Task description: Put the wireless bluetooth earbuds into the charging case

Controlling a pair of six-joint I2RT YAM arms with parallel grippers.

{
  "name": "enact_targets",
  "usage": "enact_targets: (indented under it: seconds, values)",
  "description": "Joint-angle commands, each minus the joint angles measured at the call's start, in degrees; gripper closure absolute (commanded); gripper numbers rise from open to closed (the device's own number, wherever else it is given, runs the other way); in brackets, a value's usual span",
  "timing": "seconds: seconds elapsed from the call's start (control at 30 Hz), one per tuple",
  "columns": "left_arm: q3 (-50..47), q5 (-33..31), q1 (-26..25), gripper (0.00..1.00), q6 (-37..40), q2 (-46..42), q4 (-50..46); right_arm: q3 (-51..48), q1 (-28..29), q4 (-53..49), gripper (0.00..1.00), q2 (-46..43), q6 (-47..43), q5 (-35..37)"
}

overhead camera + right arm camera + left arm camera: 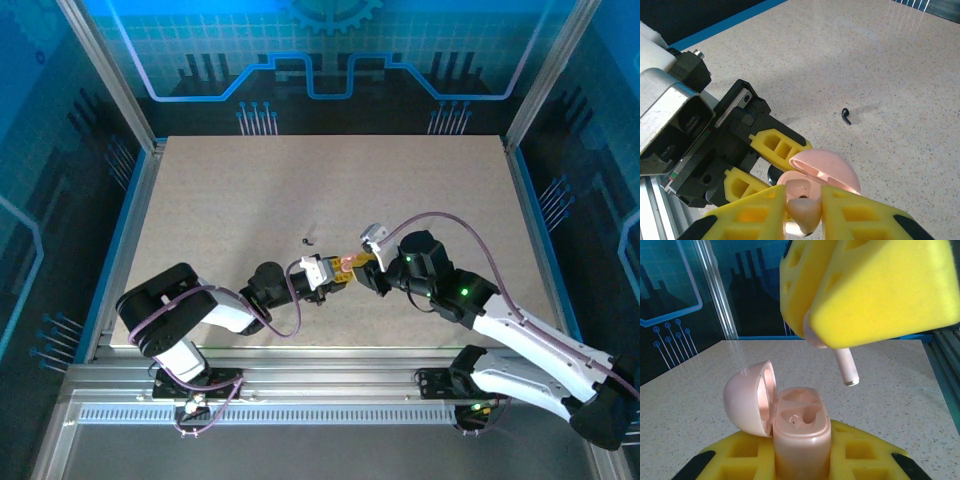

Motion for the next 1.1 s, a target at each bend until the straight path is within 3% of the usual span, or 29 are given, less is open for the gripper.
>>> enact_targets:
  seconds: [0.0,0.87,1.07]
  values:
    - [1.3,0.4,-0.5,0.83,-1.0,-0.8,2.4,-0.9,0.9,3.9,0.77,0.3,1.4,1.2]
    - [1.4,1.4,-0.5,0.83,-1.5,-2.5,2.4,-2.3,0.8,4.7,0.77,4.3,1.2,4.1]
    - [1.4,0.1,-0.5,0.83,-2.0,-1.2,2.4,-1.1,1.0,4.5,0.77,1.5,1.1,3.6]
